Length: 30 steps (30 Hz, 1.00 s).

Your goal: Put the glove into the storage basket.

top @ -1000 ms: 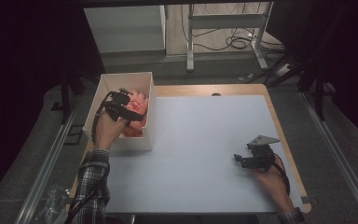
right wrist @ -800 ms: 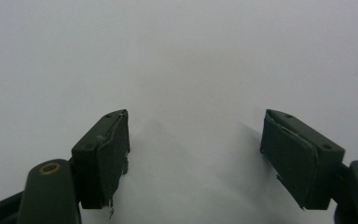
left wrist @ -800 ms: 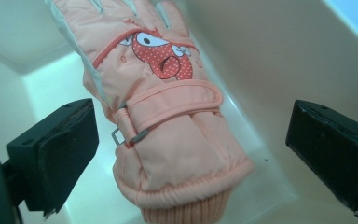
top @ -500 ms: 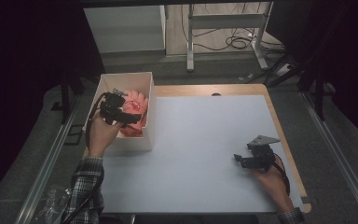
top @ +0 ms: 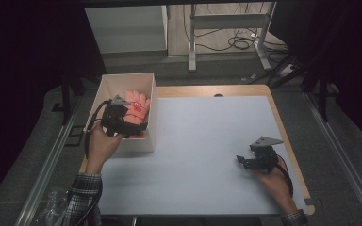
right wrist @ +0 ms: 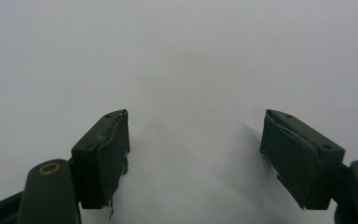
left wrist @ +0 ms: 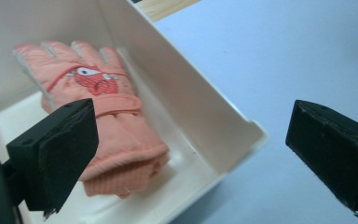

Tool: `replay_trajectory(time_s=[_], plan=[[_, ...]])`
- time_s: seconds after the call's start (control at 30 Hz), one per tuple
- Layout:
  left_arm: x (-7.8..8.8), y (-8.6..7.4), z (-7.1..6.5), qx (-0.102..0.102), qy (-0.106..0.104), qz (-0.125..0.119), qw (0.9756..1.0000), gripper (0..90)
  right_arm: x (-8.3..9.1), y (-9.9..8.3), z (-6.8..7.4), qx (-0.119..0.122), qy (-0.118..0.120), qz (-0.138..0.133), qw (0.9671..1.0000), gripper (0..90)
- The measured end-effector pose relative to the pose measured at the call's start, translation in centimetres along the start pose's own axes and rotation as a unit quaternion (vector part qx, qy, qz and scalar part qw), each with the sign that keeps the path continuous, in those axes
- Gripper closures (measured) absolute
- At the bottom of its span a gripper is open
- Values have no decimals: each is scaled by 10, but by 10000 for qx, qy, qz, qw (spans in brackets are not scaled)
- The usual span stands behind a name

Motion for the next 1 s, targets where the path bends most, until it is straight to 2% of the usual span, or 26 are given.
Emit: replay_trajectory(time_s=[0.23, 0.53, 0.8, 1.0], plan=[[6, -18, -19, -145, -178, -54, 9997, 27, 0, 0, 0, -17, 4, 3, 10000, 239], [-1, -43, -49, -314, -403, -114, 9986, 27, 0, 0, 0, -10, -6, 6, 10000, 237], [-14, -61, -77, -406, -685, -213, 9966, 22, 0, 0, 0, -10, -13, 6, 10000, 236], [-34, -76, -94, -441, -910, -140, 9948, 23, 0, 0, 0, -14, -12, 5, 10000, 235]])
Point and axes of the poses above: each handheld gripper's, and its own axes: x roughly backward along the jaws, y roughly out of its top, z roughly to its left, the point moved 4 cm from there along -x, roughly forward along the jaws, and after that the axes turned 11 degrees about y, right-handed, at the moved point
